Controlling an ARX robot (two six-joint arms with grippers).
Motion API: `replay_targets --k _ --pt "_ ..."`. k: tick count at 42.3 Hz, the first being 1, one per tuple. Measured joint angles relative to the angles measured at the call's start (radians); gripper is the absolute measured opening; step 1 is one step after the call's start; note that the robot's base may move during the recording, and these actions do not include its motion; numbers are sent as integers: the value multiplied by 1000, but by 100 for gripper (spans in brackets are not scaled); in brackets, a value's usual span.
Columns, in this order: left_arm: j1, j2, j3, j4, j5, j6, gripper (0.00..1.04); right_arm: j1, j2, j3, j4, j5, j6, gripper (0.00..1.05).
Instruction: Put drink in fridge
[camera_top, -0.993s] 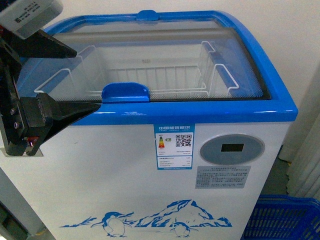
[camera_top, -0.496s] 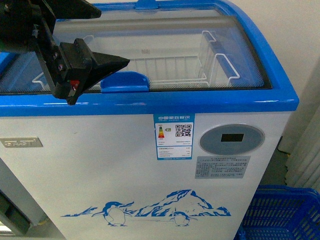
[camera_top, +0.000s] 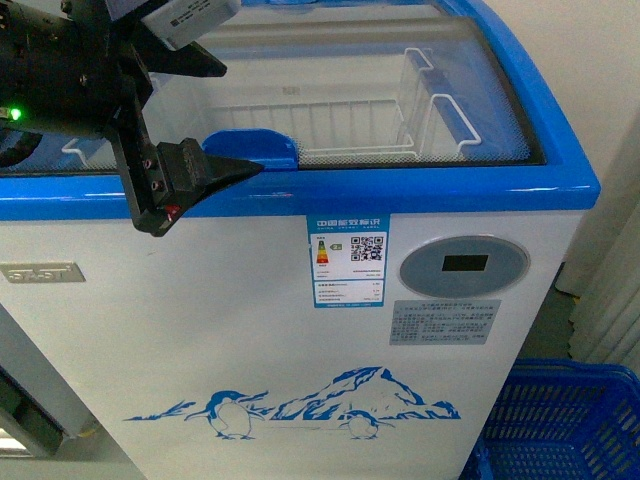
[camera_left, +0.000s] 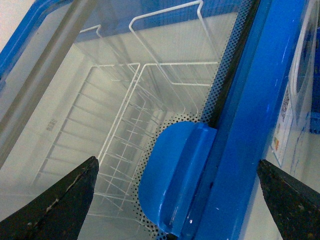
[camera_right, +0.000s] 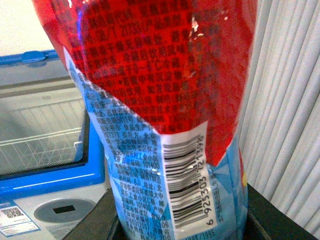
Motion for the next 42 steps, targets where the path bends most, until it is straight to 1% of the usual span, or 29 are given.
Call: replay_targets --k 12,13,16,19,24,27,32,35,38,42 --pt "6 89 107 -34 -24 59 97 0 0 0 0 0 0 41" --pt "19 227 259 23 -14 96 97 0 0 0 0 -1 0 41" --pt "18 269 310 82 -45 95 97 0 0 0 0 -1 0 41" --pt "17 317 370 163 -112 97 97 0 0 0 0 0 0 41" --pt "19 388 463 302 -257 84 97 0 0 0 0 0 0 41" --pt "26 423 528 419 -378 44 97 0 0 0 0 0 0 41" --pt "46 417 571 535 -520 -58 97 0 0 0 0 -1 0 41" --pt "59 380 554 536 -605 -159 97 0 0 0 0 0 0 41" --pt "68 318 486 468 -679 -284 97 0 0 0 0 0 0 41" --pt "79 230 385 346 -719 -455 97 0 0 0 0 0 0 41"
